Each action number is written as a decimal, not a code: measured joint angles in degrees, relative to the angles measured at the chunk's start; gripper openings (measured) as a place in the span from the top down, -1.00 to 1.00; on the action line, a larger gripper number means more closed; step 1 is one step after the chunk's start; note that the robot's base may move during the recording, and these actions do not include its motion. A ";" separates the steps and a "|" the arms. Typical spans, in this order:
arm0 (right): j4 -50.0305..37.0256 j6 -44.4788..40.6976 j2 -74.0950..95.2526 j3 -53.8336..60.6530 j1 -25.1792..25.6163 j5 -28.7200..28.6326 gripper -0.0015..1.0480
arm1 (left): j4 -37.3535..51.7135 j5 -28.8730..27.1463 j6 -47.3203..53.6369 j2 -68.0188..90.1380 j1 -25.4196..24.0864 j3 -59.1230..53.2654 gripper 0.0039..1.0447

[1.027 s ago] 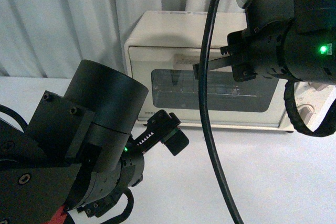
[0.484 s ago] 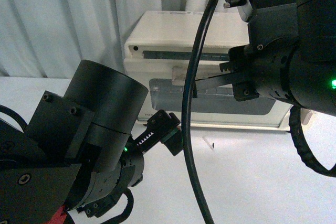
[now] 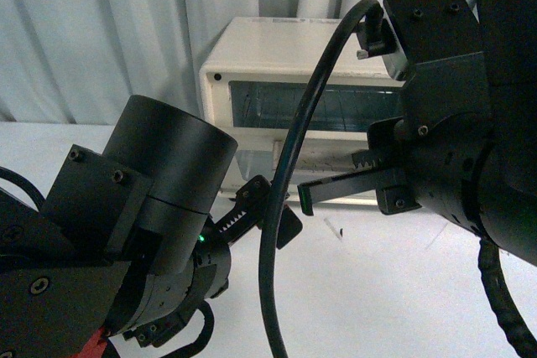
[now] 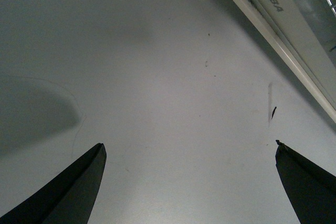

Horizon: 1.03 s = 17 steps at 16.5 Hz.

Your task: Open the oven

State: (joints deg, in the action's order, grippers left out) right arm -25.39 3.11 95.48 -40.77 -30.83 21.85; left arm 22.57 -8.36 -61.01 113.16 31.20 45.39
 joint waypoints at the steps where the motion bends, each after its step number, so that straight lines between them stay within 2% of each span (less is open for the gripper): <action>1: -0.59 0.13 -0.42 1.22 -0.42 0.28 0.96 | 0.02 -0.02 0.00 0.00 0.00 0.00 -0.88; 7: -2.25 0.96 -10.73 10.78 -3.06 5.66 0.96 | -0.13 -0.04 0.02 0.00 0.00 -0.02 -0.88; 11: 0.72 -0.72 -31.36 22.56 -2.27 8.15 0.96 | -0.13 -0.09 0.00 0.00 -0.02 -0.02 -0.88; 12: 6.38 -3.19 -44.78 27.54 2.49 6.64 0.96 | -0.13 -0.04 0.00 0.00 -0.02 -0.02 -0.88; 13: 17.90 -7.34 -67.04 32.11 14.88 -2.01 0.70 | -0.13 -0.07 0.00 0.00 -0.02 -0.02 -0.88; 14: 17.31 -8.41 -74.60 33.14 23.82 -9.05 0.43 | -0.13 -0.07 0.00 0.00 -0.02 -0.02 -0.88; 15: 13.86 -9.70 -74.10 32.85 29.68 -12.22 0.25 | -0.13 -0.11 0.00 0.00 -0.02 -0.02 -0.88; 17: 14.49 -11.43 -71.78 32.68 35.39 -13.29 -0.09 | -0.07 -0.02 0.00 0.00 0.00 -0.02 -0.88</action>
State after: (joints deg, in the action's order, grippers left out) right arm -10.90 -8.32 23.70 -8.10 4.56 8.56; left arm 22.50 -8.38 -61.01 113.16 31.20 45.36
